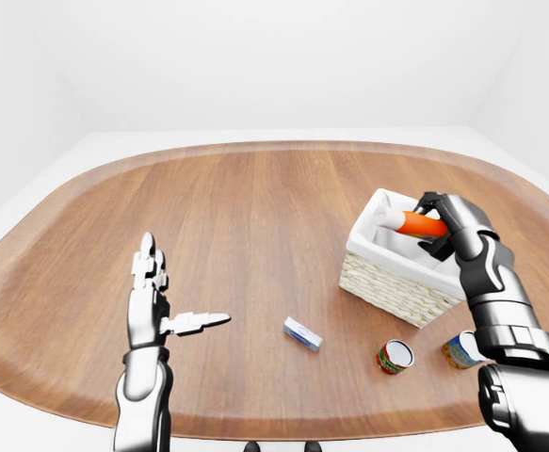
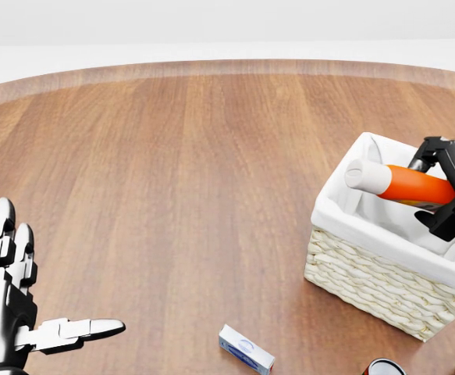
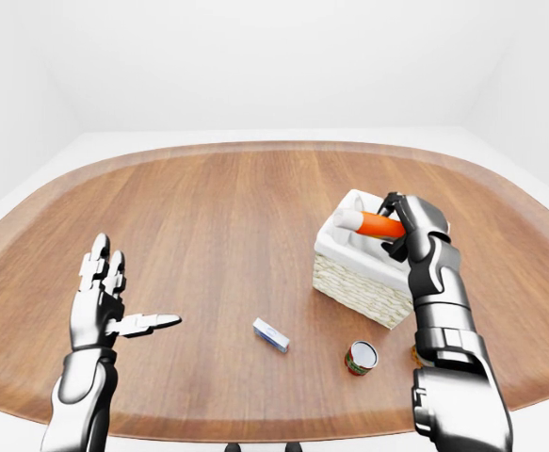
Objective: Pick up the ketchup, and put it in the basket.
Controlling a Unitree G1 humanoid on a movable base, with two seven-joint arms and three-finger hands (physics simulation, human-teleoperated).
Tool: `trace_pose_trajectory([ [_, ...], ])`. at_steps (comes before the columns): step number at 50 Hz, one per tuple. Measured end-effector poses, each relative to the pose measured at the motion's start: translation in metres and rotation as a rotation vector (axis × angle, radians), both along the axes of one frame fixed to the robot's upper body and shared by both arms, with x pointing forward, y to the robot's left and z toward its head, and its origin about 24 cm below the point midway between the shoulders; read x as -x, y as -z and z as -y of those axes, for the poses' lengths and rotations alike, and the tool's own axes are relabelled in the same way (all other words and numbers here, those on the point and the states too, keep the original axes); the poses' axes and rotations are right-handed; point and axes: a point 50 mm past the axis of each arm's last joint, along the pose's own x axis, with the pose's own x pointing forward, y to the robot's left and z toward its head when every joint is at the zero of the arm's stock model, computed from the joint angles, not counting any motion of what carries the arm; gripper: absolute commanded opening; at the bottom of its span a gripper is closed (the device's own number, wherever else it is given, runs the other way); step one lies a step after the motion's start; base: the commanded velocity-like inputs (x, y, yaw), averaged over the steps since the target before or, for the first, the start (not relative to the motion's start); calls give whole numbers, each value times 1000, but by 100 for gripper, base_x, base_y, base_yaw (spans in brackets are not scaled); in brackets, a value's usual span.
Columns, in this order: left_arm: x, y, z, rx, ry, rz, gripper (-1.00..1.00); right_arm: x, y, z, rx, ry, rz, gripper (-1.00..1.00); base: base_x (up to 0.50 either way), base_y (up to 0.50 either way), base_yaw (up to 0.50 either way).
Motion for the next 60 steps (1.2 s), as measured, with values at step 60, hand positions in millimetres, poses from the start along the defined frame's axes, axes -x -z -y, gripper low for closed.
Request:
trace_pose_trajectory([
  [60,-3,7,-2,4,-6,-28,100,2,37,17,33,125,-99,-100,0,0,0],
])
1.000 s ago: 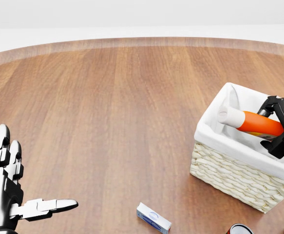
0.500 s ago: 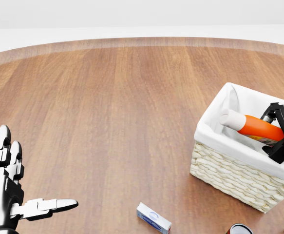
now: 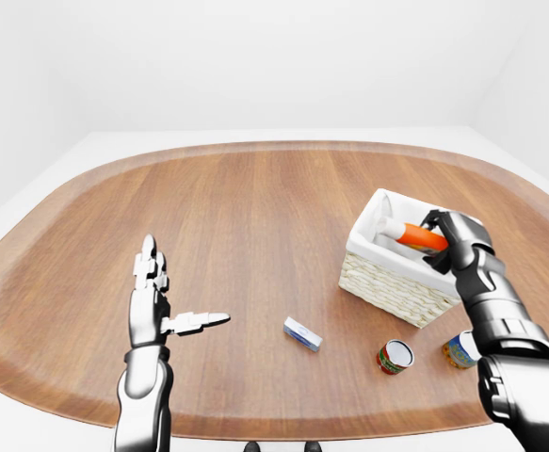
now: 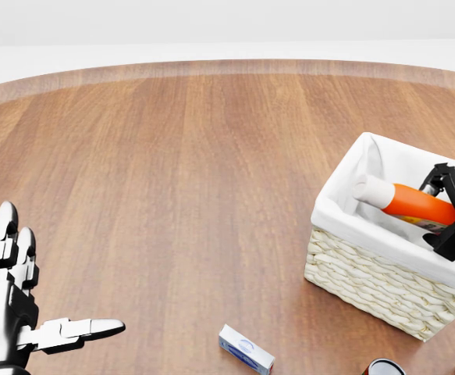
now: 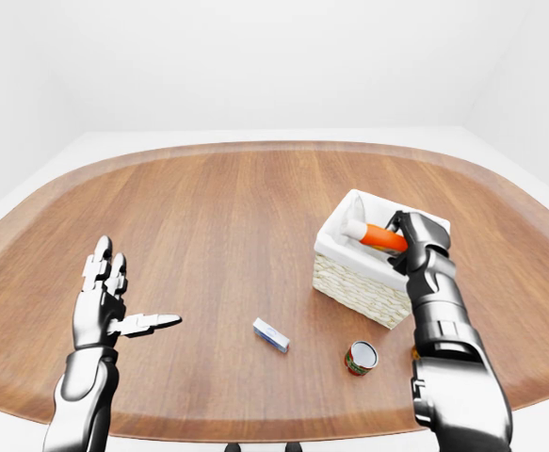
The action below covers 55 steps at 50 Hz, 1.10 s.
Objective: Pick up the ketchup, and put it in the basket.
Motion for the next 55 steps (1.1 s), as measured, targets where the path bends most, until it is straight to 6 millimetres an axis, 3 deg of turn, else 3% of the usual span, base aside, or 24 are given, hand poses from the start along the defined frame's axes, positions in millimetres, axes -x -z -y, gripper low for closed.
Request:
trace_pose_trajectory([
  [21,-1,5,0,0,1,-20,100,-2,-6,2,8,4,7,-100,0,0,0],
  [22,-1,5,0,0,1,-20,100,-2,-6,2,9,5,7,-82,0,0,0],
  [23,-1,5,0,0,1,-20,100,-2,-6,3,11,6,7,96,0,0,0],
  [55,0,4,0,0,3,-17,100,-4,-22,2,13,-2,84,100,0,0,0],
])
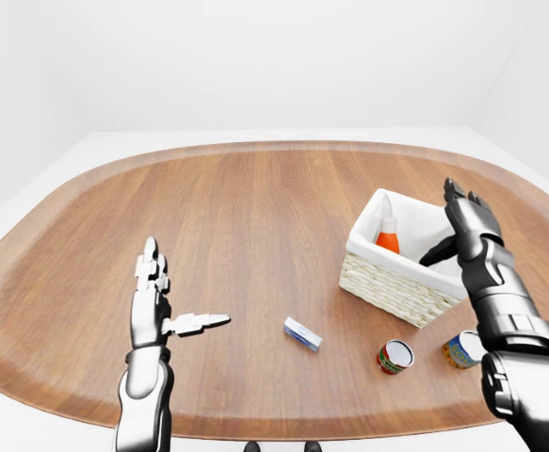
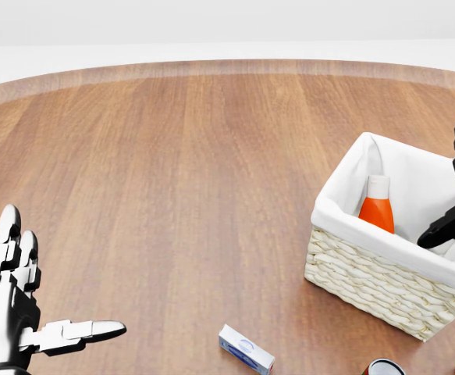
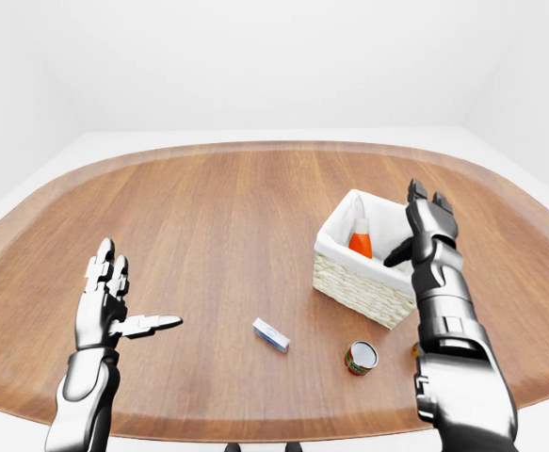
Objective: Pick up the ketchup, and put it in the basket.
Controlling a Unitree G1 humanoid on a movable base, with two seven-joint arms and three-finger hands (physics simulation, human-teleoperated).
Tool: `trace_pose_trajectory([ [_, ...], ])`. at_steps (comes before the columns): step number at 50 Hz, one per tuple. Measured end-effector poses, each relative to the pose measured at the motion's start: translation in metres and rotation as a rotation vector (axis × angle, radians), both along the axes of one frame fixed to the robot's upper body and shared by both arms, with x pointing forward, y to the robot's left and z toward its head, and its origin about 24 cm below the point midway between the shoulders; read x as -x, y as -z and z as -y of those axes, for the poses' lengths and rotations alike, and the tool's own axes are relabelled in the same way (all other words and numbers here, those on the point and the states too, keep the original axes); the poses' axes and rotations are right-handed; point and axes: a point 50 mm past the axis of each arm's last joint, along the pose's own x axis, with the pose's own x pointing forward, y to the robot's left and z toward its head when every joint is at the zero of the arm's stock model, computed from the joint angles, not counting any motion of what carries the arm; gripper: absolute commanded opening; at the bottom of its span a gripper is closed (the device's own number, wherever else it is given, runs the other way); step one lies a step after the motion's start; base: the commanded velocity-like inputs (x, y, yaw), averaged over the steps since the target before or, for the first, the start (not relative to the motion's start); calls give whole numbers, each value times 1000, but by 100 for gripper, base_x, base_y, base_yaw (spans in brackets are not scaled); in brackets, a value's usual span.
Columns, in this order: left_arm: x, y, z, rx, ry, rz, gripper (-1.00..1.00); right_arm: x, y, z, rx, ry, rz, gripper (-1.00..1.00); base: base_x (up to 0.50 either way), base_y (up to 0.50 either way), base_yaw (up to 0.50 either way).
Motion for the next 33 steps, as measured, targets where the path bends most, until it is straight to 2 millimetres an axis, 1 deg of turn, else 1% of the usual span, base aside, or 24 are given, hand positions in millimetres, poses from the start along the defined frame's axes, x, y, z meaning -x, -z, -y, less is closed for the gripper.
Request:
trace_pose_trajectory([
  [8,0,0,0,0,0,2,100,-1,-7,0,-1,-9,20,100,0,0,0],
  [16,0,-1,0,0,0,4,100,0,-26,-1,7,-34,76,100,0,0,0],
  [19,0,-1,0,0,0,5,100,1,-37,-2,16,-53,108,100,0,0,0],
  [25,0,-1,0,0,0,5,100,7,-67,-9,41,-115,187,100,0,0,0],
  [28,0,-1,0,0,0,4,100,12,-82,-16,59,-157,227,100,0,0,0],
  [33,0,-1,0,0,0,4,100,25,-107,-34,93,-245,288,100,0,0,0],
])
